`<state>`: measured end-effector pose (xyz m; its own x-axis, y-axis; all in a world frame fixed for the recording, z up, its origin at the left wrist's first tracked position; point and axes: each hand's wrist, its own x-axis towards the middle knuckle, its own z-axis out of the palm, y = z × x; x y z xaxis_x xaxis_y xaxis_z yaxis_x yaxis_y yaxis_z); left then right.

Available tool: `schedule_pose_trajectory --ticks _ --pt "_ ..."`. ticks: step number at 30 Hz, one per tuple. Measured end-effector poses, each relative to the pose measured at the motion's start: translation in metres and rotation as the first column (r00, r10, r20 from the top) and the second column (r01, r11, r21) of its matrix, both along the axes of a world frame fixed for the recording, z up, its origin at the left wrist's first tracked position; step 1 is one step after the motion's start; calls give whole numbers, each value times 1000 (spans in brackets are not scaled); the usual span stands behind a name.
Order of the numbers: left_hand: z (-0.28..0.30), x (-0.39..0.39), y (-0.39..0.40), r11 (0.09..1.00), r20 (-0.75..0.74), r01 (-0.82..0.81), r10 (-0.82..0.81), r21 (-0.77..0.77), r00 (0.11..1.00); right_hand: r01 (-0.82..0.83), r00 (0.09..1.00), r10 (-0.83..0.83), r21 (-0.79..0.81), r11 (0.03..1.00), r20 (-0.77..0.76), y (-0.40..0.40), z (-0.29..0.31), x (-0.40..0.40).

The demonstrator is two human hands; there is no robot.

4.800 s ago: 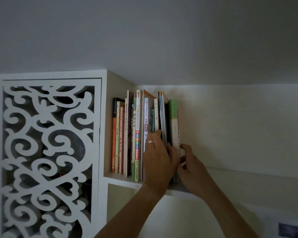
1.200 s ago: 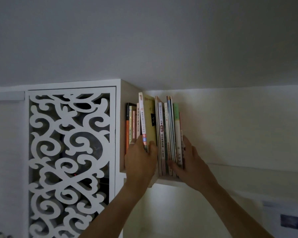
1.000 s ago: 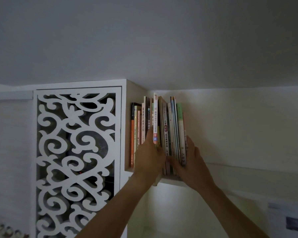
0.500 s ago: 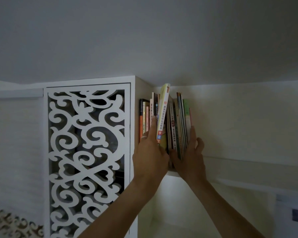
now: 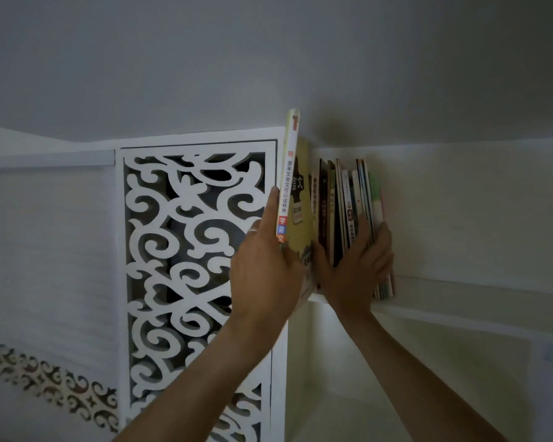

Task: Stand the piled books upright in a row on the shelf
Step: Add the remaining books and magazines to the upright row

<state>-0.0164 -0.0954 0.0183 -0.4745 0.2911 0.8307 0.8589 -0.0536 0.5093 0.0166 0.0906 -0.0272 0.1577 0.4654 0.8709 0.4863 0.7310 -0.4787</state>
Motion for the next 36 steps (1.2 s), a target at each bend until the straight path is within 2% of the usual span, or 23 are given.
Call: schedule_pose_trajectory --ticks 4,9,21,27,36 --pt "4 -19 2 999 33 -23 24 -37 999 46 997 -44 -38 998 62 -1 2 -12" --pt "-1 -35 3 994 -34 -83 81 -65 996 131 987 -131 8 991 95 7 -6 -18" --pt "2 -22 -21 992 -22 -41 39 -116 999 271 962 -269 -36 962 53 13 -2 -39" --pt "3 -22 -21 990 -11 -98 97 -101 995 287 957 -284 -64 956 56 7 2 -44" --pt "0 -12 -22 996 -12 -43 43 -82 999 269 963 -267 -53 962 34 6 4 -48"
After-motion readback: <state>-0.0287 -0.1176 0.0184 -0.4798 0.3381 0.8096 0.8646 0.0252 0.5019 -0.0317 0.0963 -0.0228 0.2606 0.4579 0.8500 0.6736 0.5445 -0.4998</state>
